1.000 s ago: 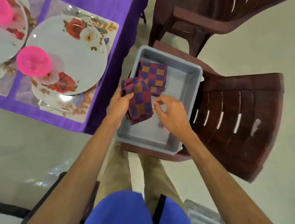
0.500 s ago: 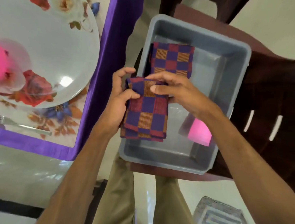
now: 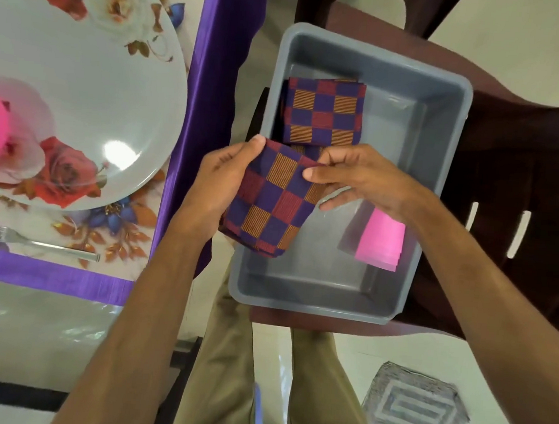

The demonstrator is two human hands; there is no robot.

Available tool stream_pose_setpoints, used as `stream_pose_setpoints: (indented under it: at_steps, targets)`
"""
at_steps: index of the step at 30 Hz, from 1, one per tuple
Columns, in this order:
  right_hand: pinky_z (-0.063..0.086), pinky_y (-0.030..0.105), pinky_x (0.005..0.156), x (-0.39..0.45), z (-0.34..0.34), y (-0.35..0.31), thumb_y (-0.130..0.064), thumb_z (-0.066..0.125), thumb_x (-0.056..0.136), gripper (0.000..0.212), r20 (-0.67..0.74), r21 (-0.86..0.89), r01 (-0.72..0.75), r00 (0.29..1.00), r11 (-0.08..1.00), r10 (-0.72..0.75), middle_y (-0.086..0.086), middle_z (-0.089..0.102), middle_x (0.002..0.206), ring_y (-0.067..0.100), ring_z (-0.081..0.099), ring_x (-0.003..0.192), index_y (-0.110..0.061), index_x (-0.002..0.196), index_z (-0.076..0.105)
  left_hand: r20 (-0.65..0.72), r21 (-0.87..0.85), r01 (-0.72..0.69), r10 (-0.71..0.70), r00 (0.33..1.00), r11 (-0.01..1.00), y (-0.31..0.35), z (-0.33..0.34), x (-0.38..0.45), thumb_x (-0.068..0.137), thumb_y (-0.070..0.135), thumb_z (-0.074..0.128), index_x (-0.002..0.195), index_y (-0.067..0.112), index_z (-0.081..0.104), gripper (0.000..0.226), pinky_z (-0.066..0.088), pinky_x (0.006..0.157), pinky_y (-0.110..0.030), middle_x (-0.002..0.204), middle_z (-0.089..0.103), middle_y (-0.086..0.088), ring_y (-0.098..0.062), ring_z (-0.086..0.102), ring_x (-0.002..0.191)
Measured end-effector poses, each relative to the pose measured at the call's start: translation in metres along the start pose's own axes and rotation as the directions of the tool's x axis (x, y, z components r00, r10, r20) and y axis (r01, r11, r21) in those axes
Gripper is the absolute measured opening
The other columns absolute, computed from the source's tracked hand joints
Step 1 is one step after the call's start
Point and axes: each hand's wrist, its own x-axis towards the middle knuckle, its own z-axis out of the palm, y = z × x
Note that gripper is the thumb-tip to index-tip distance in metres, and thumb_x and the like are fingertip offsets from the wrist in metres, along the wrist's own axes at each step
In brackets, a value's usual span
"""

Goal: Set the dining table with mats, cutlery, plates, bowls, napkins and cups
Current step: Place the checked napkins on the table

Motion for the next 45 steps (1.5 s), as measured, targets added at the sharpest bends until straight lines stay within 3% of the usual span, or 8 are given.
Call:
stream_pose_setpoints:
  at_steps: [9, 14, 21, 24, 26, 30, 36, 45]
  targets:
    - [0.063, 0.039, 0.075, 0.009, 0.004, 0.000, 0.010, 0.052, 0.092, 0.035, 0.023, 0.323, 0.021, 0.999, 0.946, -0.030, 0.002, 0.072, 0.087, 0.019, 0.074, 0.090, -0.013, 0.067, 0.045, 0.027, -0.010, 0.001, 0.000, 1.000, 1.000, 0.011, 0.005, 0.002, 0.103, 0.044, 0.060, 0.111, 0.022, 0.078, 0.029, 0.062, 0.070, -0.025, 0.101, 0.081, 0.003, -0.014, 0.079, 0.091]
    - [0.063, 0.035, 0.070, 0.015, 0.004, 0.012, -0.021, 0.072, 0.097, 0.020, -0.166, 0.096, 0.020, 0.986, 0.995, -0.003, 0.007, 0.078, 0.092, 0.021, 0.076, 0.079, -0.005, 0.104, 0.061, -0.128, 0.012, -0.096, 0.096, 0.987, 0.995, -0.006, 0.000, 0.007, 0.100, 0.040, 0.067, 0.113, 0.020, 0.076, 0.025, 0.064, 0.082, -0.034, 0.101, 0.081, 0.001, -0.016, 0.078, 0.093]
    - [0.065, 0.042, 0.075, 0.031, 0.013, 0.027, -0.032, 0.064, 0.102, 0.029, -0.419, -0.023, 0.161, 0.895, 0.987, -0.156, 0.001, 0.077, 0.093, 0.017, 0.075, 0.085, -0.013, 0.124, 0.059, 0.067, 0.045, 0.157, -0.159, 0.985, 0.987, -0.014, -0.013, 0.011, 0.095, 0.043, 0.071, 0.127, 0.023, 0.067, 0.038, 0.056, 0.103, -0.046, 0.110, 0.080, 0.005, -0.014, 0.077, 0.102]
    - [0.057, 0.046, 0.092, 0.057, -0.014, 0.034, -0.045, 0.063, 0.095, 0.056, -0.438, -0.702, 0.072, 0.741, 0.709, -0.509, 0.005, 0.068, 0.128, 0.024, 0.063, 0.118, -0.019, 0.143, 0.048, -0.080, -0.050, 0.076, -0.080, 0.994, 0.996, -0.015, -0.022, 0.013, 0.096, 0.037, 0.073, 0.127, 0.023, 0.068, 0.035, 0.058, 0.100, -0.043, 0.112, 0.080, 0.006, -0.013, 0.077, 0.103]
    - [0.044, 0.054, 0.107, 0.078, -0.033, 0.038, -0.057, 0.067, 0.085, 0.089, -0.270, -0.916, -0.077, 0.843, 0.393, -0.465, 0.013, 0.041, 0.158, 0.036, 0.039, 0.144, -0.021, 0.158, 0.030, -0.121, -0.055, 0.033, -0.040, 0.992, 0.998, -0.017, -0.021, 0.013, 0.097, 0.038, 0.071, 0.128, 0.025, 0.069, 0.034, 0.059, 0.096, -0.039, 0.113, 0.079, 0.007, -0.012, 0.076, 0.103]
    - [0.034, 0.066, 0.114, 0.105, -0.041, 0.042, -0.055, 0.060, 0.090, 0.092, -0.188, -0.981, -0.160, 0.913, 0.107, -0.362, 0.023, 0.020, 0.167, 0.047, 0.025, 0.150, -0.018, 0.162, 0.018, -0.250, -0.131, -0.029, -0.005, 0.968, 0.991, -0.023, -0.012, 0.013, 0.103, 0.040, 0.063, 0.129, 0.024, 0.069, 0.031, 0.059, 0.079, -0.020, 0.112, 0.079, 0.009, -0.007, 0.076, 0.101]
    - [0.036, 0.070, 0.106, 0.117, -0.034, 0.031, -0.031, 0.062, 0.091, 0.075, -0.259, -0.963, -0.269, 0.895, 0.024, -0.362, 0.030, 0.038, 0.154, 0.052, 0.042, 0.137, -0.005, 0.153, 0.028, -0.329, -0.149, -0.029, -0.022, 0.944, 0.988, -0.030, -0.002, 0.017, 0.105, 0.046, 0.056, 0.132, 0.027, 0.063, 0.034, 0.059, 0.071, -0.019, 0.113, 0.078, 0.008, -0.008, 0.076, 0.099]
    - [0.057, 0.042, 0.081, 0.048, -0.066, -0.001, -0.007, 0.062, 0.095, 0.018, -0.513, -0.493, 0.106, 0.766, 0.863, -0.388, 0.010, 0.075, 0.097, 0.020, 0.069, 0.084, -0.008, 0.112, 0.067, -0.321, -0.201, -0.100, 0.031, 0.947, 0.974, -0.017, 0.009, 0.014, 0.107, 0.045, 0.051, 0.132, 0.026, 0.062, 0.033, 0.060, 0.075, -0.020, 0.113, 0.078, 0.009, -0.008, 0.075, 0.100]
